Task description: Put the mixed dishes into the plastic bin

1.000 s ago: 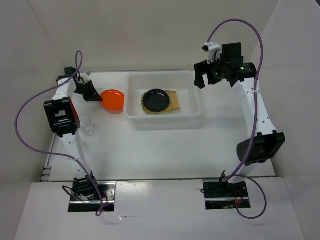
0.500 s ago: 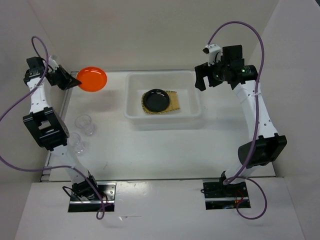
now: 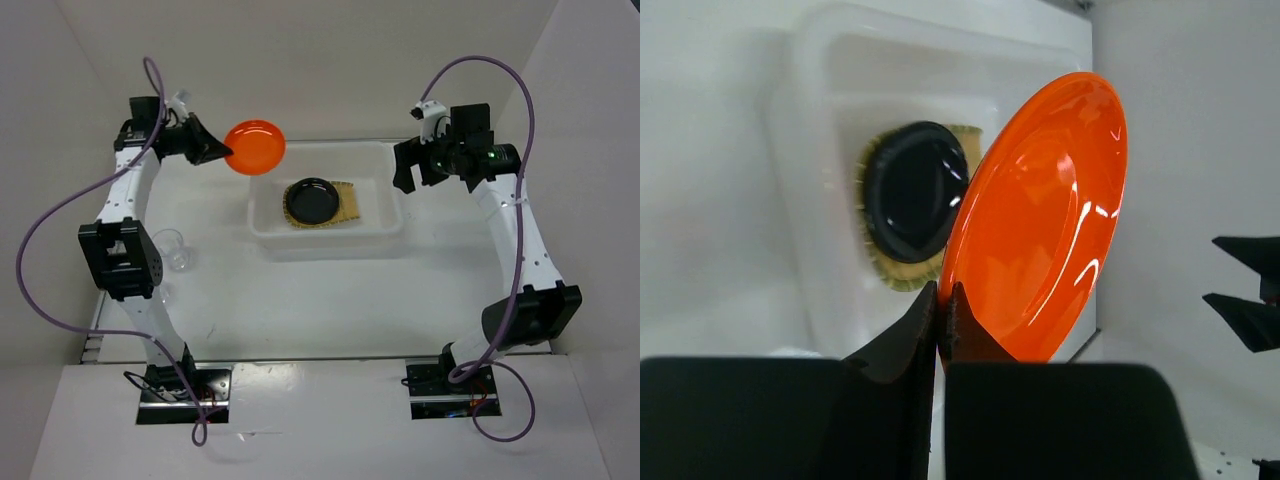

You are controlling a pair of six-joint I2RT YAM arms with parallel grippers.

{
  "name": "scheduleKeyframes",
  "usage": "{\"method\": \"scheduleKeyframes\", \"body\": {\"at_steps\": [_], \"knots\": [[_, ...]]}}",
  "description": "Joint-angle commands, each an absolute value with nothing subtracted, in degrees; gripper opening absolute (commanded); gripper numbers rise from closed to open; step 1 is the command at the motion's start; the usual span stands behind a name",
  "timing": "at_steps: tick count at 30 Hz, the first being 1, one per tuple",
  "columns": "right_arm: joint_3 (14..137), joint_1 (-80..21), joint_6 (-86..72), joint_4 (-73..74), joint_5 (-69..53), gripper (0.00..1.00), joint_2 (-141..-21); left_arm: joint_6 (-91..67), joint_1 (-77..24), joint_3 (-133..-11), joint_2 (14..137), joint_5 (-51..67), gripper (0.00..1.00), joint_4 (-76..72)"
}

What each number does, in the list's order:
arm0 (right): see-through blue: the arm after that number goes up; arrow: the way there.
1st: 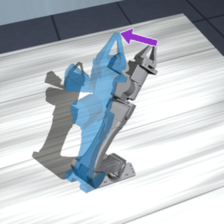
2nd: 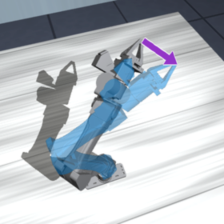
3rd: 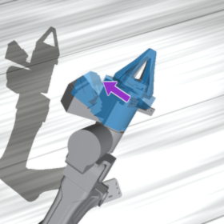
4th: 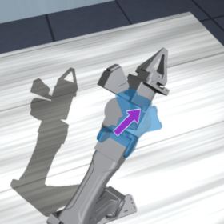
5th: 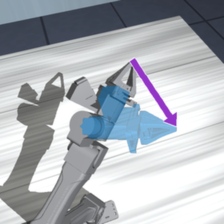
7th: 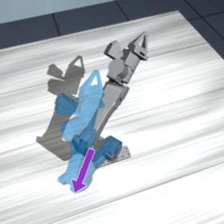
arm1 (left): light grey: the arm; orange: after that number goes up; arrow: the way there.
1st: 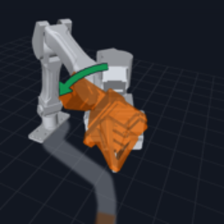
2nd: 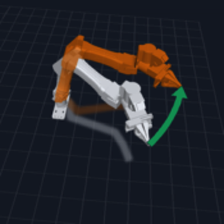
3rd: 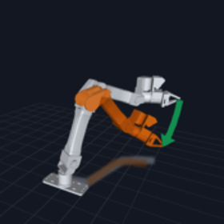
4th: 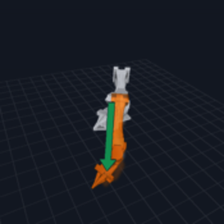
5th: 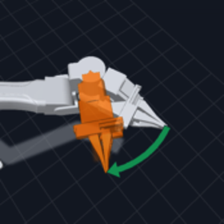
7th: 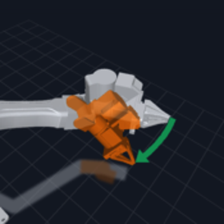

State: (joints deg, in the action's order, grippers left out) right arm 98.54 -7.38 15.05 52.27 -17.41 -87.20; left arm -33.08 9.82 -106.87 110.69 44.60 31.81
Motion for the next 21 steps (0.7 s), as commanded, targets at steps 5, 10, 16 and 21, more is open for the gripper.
{"method": "scheduleKeyframes", "body": {"at_steps": [5,10,16,21], "knots": [[92.38,-4.22,13.8,48.6,-21.09,0.99,-79.2,-33.49,-0.61,-113.81,114.43,40.52,0.0,33.57],[90.18,-2.37,13.27,48.6,-22.85,0.99,-76.73,-32.96,-6.23,-122.15,122.41,35.34,0.0,37.61],[90.18,-1.32,13.27,48.6,-22.85,0.99,-75.59,-33.57,-10.45,-125.77,128.92,32.17,0.0,38.5],[90.78,-0.79,13.27,49.13,-24.26,0.99,-75.59,-33.57,-11.77,-128.4,132.45,30.77,0.0,40.52]]}}
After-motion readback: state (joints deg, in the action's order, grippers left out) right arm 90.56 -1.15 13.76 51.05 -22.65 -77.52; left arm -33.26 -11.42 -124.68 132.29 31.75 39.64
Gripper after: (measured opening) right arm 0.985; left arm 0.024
